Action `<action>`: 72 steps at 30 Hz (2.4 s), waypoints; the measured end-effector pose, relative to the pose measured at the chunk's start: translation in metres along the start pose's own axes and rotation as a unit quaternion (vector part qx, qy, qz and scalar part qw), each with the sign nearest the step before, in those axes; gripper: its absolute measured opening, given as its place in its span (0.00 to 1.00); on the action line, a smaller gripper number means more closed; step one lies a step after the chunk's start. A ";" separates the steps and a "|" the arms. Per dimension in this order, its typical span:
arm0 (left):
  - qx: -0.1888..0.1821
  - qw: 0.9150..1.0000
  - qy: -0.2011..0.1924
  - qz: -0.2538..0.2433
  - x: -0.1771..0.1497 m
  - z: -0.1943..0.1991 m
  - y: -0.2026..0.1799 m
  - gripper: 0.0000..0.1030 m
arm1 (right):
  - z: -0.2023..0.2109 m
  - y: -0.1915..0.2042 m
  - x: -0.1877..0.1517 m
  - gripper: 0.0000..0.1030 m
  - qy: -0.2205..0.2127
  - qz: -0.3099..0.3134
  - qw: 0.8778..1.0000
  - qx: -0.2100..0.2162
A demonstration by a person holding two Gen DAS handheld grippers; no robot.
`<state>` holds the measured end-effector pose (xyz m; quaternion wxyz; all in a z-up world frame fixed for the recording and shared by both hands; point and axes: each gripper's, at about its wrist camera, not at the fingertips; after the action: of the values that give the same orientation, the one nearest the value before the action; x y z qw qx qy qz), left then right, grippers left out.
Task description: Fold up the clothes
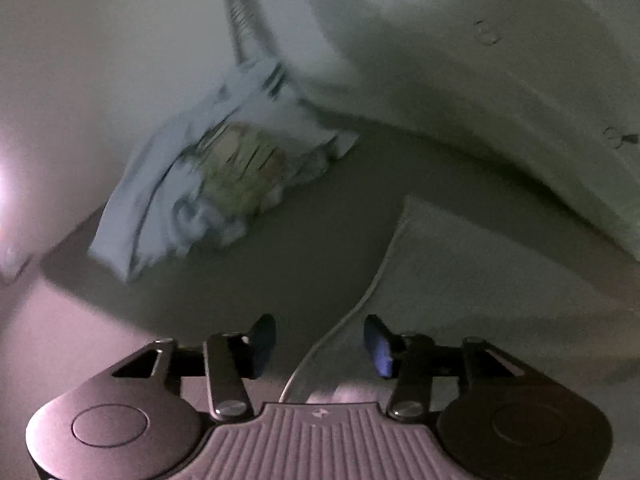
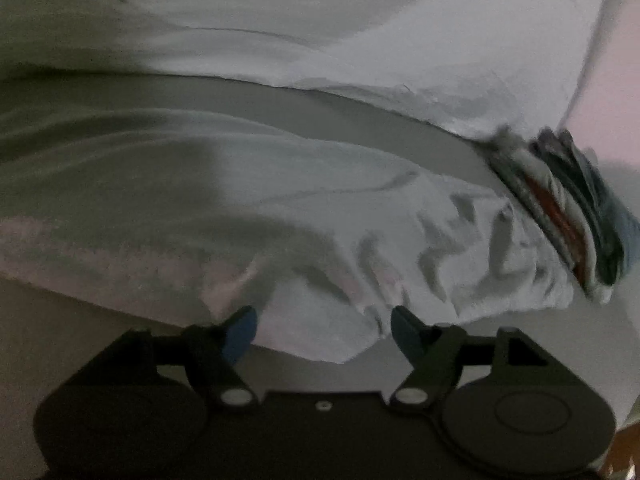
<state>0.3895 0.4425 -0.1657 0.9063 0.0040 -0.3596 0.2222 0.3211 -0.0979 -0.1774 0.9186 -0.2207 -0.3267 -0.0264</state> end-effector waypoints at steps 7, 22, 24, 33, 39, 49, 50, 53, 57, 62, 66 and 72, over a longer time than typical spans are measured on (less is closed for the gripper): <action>-0.057 0.997 -0.019 -0.049 0.045 -0.039 -0.028 0.73 | 0.001 0.009 -0.001 0.73 0.008 0.022 1.000 0.001; -0.014 0.998 -0.040 -0.055 0.083 -0.071 -0.045 0.01 | -0.003 0.028 0.007 0.73 0.004 0.088 0.996 -0.011; 0.003 0.999 -0.034 -0.036 0.090 -0.084 -0.036 0.02 | -0.004 0.028 0.008 0.73 0.002 0.089 0.996 -0.011; 0.029 0.999 0.009 0.018 0.094 -0.108 -0.030 0.44 | -0.005 -0.015 0.012 0.79 0.003 0.006 1.000 -0.021; -0.034 0.999 0.002 -0.016 0.053 -0.050 -0.074 0.66 | -0.035 -0.112 0.008 0.86 0.035 -0.213 0.976 -0.036; -0.093 0.981 0.085 -0.149 -0.039 -0.014 -0.214 0.68 | -0.142 -0.255 0.004 0.89 0.028 -0.476 0.876 -0.070; -0.096 0.979 0.088 -0.159 -0.042 -0.015 -0.226 0.68 | -0.154 -0.260 0.006 0.89 0.036 -0.477 0.876 -0.067; -0.093 0.973 0.095 -0.191 -0.053 -0.019 -0.256 0.68 | -0.180 -0.268 0.014 0.47 0.056 -0.447 0.889 -0.083; -0.079 0.971 0.109 -0.199 -0.058 -0.028 -0.270 0.69 | -0.160 -0.287 0.010 0.19 0.009 -0.406 0.911 -0.068; -0.090 0.979 0.124 -0.135 -0.051 -0.037 -0.253 0.79 | -0.172 -0.302 -0.014 0.35 0.042 -0.377 0.922 -0.071; -0.092 0.979 0.129 -0.131 -0.047 -0.034 -0.248 0.79 | -0.157 -0.295 -0.005 0.62 0.039 -0.347 0.930 -0.111; -0.123 0.982 0.114 -0.087 -0.050 0.003 -0.206 0.85 | -0.090 -0.236 0.014 0.77 0.001 -0.307 0.946 -0.099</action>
<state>0.4392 0.2362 -0.1645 0.9507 -0.1010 -0.2770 0.0957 0.3395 -0.3475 -0.1397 0.8397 -0.1996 -0.3738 -0.3397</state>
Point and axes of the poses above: each gripper's, at about its wrist camera, not at the fingertips, and z roughly against the way its jaws point, y to its left, x to its top, and after that the axes turned 7 degrees about -x, right-handed
